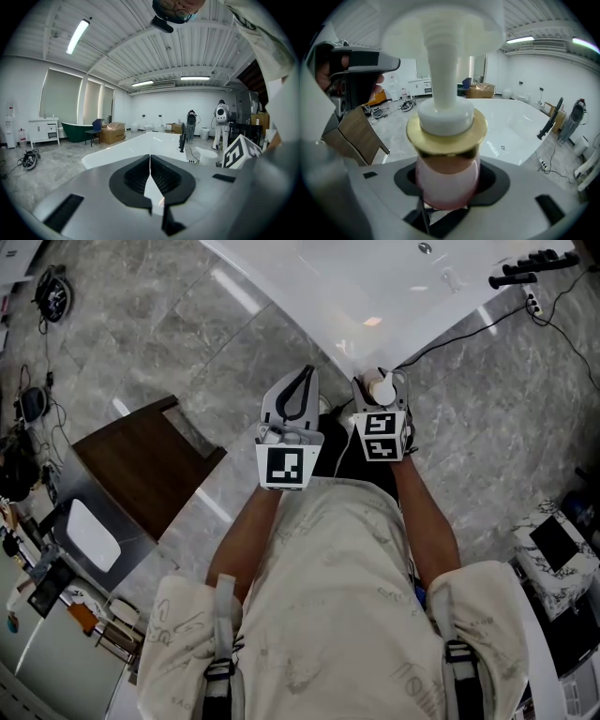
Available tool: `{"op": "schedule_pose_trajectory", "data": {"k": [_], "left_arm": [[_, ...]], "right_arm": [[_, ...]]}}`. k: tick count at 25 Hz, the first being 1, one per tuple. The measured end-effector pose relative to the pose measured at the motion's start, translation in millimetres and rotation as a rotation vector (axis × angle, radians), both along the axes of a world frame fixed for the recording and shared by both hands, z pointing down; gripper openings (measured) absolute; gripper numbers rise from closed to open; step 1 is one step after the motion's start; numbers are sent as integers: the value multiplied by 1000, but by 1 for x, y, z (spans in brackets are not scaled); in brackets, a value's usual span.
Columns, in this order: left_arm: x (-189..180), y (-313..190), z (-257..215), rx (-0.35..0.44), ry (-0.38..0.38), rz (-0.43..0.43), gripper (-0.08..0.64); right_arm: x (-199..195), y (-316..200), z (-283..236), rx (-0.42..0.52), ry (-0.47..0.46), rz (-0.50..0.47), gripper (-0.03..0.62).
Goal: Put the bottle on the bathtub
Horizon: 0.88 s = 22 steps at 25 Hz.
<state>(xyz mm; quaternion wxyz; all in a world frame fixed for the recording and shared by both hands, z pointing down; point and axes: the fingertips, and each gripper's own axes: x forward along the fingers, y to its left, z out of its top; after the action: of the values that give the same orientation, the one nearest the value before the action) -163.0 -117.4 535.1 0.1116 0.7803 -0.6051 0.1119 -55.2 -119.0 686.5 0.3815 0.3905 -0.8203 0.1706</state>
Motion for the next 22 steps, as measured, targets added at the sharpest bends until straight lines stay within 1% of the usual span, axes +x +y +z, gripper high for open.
{"op": "schedule_pose_trajectory", "data": {"k": [5,9,14,22], "left_arm": [[-4,0,1,-5,5,-6,6],[-2,-3,-1,0,7,-4,6],[3,-4,0,0,5,10,6],[7,-4,-4,4,5,25,6]], "right_arm": [[2,3,1,8,1,2,210],[2,2,-1,20,-16,11,215],[4,1,-1,8,-46,21,262],[5,3,-6,-6,-67,22,282]]}}
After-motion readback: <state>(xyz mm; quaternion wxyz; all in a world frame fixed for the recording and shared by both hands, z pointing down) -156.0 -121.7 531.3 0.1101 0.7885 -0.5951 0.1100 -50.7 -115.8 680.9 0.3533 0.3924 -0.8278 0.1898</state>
